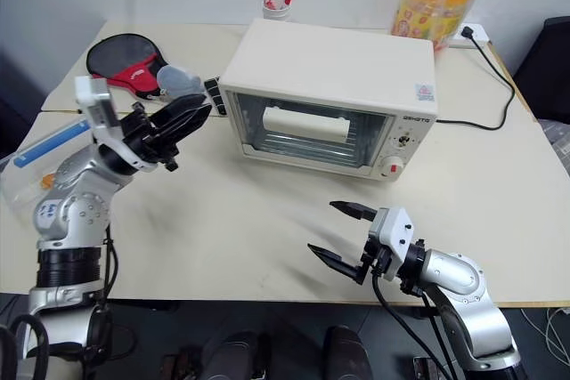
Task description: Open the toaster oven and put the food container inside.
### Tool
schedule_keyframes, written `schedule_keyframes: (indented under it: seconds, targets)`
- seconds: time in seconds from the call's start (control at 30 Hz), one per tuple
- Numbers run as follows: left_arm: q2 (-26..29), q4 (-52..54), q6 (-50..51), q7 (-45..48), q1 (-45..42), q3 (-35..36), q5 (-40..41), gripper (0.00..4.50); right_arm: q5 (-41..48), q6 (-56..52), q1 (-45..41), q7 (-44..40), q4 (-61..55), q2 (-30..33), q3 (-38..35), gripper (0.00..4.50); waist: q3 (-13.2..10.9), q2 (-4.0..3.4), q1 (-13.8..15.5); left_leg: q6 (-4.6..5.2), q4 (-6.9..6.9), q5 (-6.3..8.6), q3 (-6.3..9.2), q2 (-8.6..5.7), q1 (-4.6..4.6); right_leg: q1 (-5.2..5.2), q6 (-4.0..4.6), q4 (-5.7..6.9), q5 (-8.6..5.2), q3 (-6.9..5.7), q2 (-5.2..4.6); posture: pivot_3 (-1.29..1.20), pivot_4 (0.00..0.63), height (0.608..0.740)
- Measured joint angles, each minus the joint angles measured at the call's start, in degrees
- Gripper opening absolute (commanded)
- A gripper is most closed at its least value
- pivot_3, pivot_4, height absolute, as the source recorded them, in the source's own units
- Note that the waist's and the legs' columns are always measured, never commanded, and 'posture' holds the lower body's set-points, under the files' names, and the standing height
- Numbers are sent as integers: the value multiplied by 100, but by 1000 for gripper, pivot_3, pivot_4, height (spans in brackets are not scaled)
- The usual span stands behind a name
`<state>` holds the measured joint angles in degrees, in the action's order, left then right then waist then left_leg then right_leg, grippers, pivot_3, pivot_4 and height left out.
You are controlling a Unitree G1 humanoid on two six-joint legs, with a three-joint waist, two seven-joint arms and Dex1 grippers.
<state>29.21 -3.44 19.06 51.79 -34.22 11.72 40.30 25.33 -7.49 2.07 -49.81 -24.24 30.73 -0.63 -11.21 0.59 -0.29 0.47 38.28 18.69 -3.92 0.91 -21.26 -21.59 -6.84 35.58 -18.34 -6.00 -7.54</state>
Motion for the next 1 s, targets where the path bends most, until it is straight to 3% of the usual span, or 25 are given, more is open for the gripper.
schedule_keyframes:
  seconds: [0.07, 0.17, 0.53, 0.87, 1.0]
  targets:
    - [36, 60, 74, 154, 91, -4, 24, 40, 65, -28, -39, 143, 0, -97, -70, 4500, 0, 0, -8, -5, -3, -3, 2, 4, 4, -1, 0, 2, 0, 0, 4, 0, 150, 740]
    - [138, 165, 273, 119, 497, 125, 70, 639, 261, -199, -217, 509, -1, -258, -282, 4500, 0, 0, 5, -7, 2, -5, 5, 25, 4, -1, 0, 7, 0, 2, 2, 0, 150, 740]
    - [254, 1144, 498, -75, 1580, 373, 155, 3909, 458, -604, -1475, 1060, 268, -407, -475, 4500, -1, 1, 24, -4, 1, -4, 14, 20, -2, 0, 0, 3, 0, 1, -6, 0, 150, 740]
    - [139, 1249, 441, -148, 1724, 333, 153, 3909, 372, -197, -1684, 743, 665, -581, -357, 4500, -1, 0, 23, -2, -2, -5, 12, 20, -2, 0, 0, 3, 0, 1, -5, 0, 150, 740]
    - [88, 1192, 410, -238, 1719, 351, 143, 3909, 271, -52, -1368, 456, 535, -489, -177, 4500, -1, 1, 25, -2, -2, -5, 11, 20, -2, 0, 0, 2, 0, 1, -5, 0, 150, 740]
